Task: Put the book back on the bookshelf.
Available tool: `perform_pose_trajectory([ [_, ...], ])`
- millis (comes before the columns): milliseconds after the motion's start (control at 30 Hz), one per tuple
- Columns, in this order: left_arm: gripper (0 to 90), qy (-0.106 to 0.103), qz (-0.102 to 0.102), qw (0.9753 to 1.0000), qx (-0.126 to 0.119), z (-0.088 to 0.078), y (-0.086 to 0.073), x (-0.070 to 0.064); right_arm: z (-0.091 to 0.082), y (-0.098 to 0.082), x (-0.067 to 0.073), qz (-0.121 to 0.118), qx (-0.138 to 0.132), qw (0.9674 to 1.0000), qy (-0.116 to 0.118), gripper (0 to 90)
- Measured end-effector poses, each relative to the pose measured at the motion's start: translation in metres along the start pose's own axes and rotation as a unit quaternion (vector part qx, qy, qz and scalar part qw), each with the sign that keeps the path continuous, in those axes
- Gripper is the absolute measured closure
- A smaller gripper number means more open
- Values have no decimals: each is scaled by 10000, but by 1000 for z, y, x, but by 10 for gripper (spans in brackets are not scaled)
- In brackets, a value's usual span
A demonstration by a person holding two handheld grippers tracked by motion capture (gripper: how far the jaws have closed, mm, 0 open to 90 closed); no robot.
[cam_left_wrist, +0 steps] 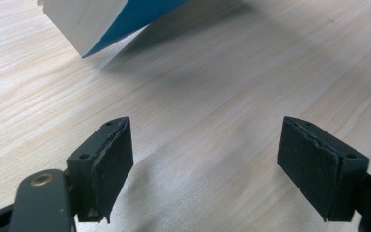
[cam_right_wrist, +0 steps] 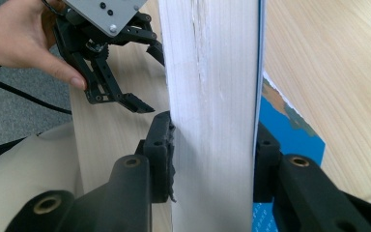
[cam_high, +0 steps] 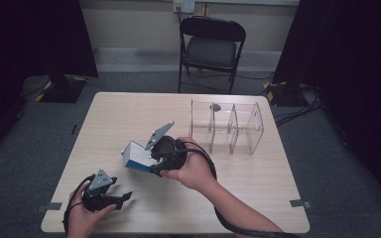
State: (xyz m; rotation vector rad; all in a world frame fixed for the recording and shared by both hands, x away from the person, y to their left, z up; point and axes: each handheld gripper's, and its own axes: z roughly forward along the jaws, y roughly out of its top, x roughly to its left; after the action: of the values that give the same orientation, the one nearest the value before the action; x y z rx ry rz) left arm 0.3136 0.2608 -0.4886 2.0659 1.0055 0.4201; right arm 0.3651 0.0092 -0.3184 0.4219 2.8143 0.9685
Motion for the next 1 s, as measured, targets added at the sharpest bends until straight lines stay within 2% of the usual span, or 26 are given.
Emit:
perform_pose_trajectory([
  [33,192,7,16,10000,6,1,0,-1,-2,1,0,101,25,9999,19,621],
  [100,190,-13,31,10000,10,2,0,-1,-3,2,-1,77,26,10000,23,621],
  [133,186,-27,43,10000,9,2,0,-1,-7,4,-1,185,58,9998,52,621],
  [233,184,-28,63,10000,68,4,-1,-1,-9,6,-2,115,92,9999,64,621],
  [367,181,-103,31,9998,141,8,-3,-1,-14,10,-2,194,193,9996,104,620],
  [533,182,-129,85,9997,177,10,-3,-1,-18,12,-6,295,117,9994,106,619],
  [667,174,-163,164,9996,177,13,-5,-2,-16,15,-8,251,137,9995,144,617],
  [1000,170,-178,214,9994,192,13,-6,-1,-14,26,-14,248,178,9993,201,615],
])
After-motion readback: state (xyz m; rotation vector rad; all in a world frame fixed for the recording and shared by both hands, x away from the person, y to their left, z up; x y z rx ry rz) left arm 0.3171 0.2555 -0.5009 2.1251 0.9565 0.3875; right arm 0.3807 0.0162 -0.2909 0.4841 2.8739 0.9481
